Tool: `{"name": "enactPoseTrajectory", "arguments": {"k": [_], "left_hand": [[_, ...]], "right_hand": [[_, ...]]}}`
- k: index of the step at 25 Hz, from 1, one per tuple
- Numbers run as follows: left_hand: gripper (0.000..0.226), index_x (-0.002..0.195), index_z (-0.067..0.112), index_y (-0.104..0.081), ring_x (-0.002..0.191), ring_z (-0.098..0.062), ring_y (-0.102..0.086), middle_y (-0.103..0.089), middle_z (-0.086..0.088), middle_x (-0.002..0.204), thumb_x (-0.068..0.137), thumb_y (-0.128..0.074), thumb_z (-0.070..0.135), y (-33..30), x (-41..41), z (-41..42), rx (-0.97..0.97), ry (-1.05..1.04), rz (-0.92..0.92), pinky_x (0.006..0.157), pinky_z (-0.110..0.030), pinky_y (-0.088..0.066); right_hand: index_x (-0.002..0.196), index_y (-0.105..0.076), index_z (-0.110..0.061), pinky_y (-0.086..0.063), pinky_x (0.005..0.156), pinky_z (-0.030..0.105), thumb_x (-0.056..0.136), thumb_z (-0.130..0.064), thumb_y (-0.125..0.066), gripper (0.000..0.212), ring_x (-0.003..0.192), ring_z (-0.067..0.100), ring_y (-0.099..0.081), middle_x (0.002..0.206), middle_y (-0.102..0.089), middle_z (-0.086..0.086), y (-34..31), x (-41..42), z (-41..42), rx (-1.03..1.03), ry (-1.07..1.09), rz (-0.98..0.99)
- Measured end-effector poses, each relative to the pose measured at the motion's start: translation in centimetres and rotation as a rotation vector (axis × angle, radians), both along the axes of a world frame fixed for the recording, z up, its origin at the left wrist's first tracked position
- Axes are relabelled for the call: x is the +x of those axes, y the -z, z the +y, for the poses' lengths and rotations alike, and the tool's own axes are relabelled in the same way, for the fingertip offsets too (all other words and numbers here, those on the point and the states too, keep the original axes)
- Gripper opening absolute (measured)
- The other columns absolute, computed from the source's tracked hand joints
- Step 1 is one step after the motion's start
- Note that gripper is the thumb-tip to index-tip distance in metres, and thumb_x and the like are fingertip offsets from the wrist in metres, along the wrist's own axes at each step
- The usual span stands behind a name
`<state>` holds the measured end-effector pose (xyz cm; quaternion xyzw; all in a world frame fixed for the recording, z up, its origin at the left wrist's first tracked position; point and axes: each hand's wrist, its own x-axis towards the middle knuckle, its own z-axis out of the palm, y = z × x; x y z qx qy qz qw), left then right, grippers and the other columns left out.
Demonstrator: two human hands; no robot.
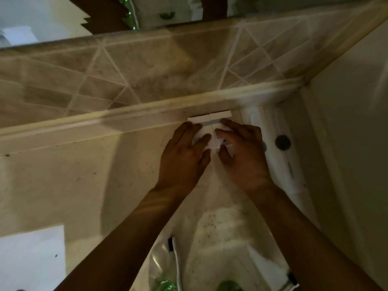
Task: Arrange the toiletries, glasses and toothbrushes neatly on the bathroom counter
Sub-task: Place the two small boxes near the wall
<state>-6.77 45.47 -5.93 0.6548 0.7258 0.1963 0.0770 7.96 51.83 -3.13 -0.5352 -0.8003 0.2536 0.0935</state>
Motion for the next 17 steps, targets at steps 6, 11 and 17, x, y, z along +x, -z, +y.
{"name": "enactPoseTrajectory", "arguments": {"k": [6, 11, 17], "left_hand": [[0.036, 0.113, 0.009, -0.070, 0.126, -0.034, -0.049, -0.061, -0.015, 0.130, 0.081, -0.077, 0.025, -0.2, 0.0, 0.5, -0.011, -0.016, -0.022, 0.096, -0.043, -0.052], [0.047, 0.125, 0.010, -0.064, 0.131, -0.037, -0.041, -0.052, -0.018, 0.140, 0.083, -0.076, 0.030, 0.1, -0.5, 0.6, 0.010, 0.005, -0.051, 0.103, -0.049, -0.046], [0.065, 0.137, 0.015, -0.051, 0.135, -0.031, -0.031, -0.041, -0.015, 0.145, 0.081, -0.074, 0.038, -2.1, 0.0, -1.0, -0.071, 0.030, -0.089, 0.104, -0.051, -0.044]], "right_hand": [[0.128, -0.063, -0.025, -0.024, 0.094, -0.002, 0.088, -0.015, -0.066, 0.042, 0.129, 0.012, -0.033, 0.146, -0.049, -0.010, 0.3, 0.0, 0.2, -0.003, 0.034, 0.045], [0.117, -0.069, -0.026, -0.022, 0.094, -0.005, 0.084, -0.015, -0.072, 0.035, 0.127, 0.014, -0.036, 0.143, -0.053, -0.010, 0.3, 0.4, -0.1, 0.050, 0.057, 0.077], [0.117, -0.067, -0.027, -0.036, 0.105, 0.017, 0.085, -0.022, -0.071, 0.033, 0.127, 0.017, -0.048, 0.137, -0.053, -0.009, -1.0, 3.1, -1.8, -0.030, 0.098, 0.163]]}}
